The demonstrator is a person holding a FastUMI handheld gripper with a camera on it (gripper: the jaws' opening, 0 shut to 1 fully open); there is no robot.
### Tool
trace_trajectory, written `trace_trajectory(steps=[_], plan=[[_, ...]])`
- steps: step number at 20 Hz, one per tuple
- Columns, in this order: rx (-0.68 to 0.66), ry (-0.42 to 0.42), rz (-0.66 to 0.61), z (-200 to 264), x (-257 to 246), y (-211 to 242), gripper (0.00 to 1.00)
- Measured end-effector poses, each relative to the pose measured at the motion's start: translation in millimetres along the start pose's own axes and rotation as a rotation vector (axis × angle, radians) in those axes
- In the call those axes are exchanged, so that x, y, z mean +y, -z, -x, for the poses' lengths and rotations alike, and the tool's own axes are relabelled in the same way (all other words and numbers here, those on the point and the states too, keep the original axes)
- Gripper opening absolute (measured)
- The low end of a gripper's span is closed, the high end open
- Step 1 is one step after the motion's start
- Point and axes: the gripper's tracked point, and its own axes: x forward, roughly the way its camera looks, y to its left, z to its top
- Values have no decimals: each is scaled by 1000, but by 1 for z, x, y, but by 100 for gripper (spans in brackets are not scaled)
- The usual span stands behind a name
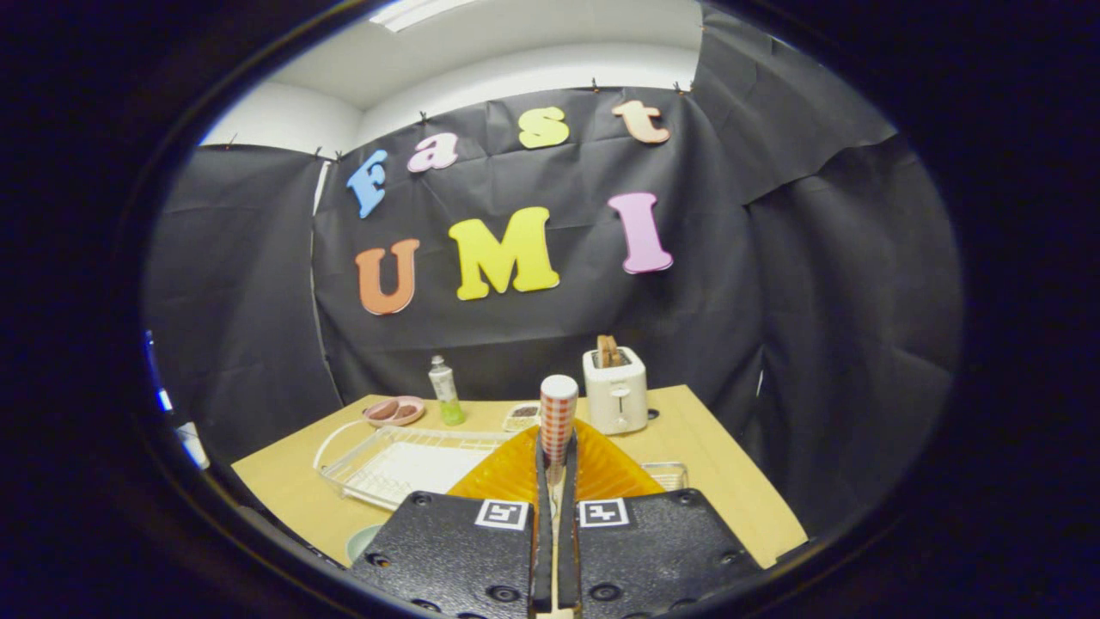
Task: Take the plate from the dish rack, then take the spoon from the basket and place it into the plate.
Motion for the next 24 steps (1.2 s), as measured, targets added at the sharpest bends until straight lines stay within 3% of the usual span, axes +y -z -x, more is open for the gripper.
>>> trace_trajectory(steps=[12, 24], plan=[[152, -169, 45, 3, 124, 98, 8], [222, -209, 53, -15, 167, 143, 9]])
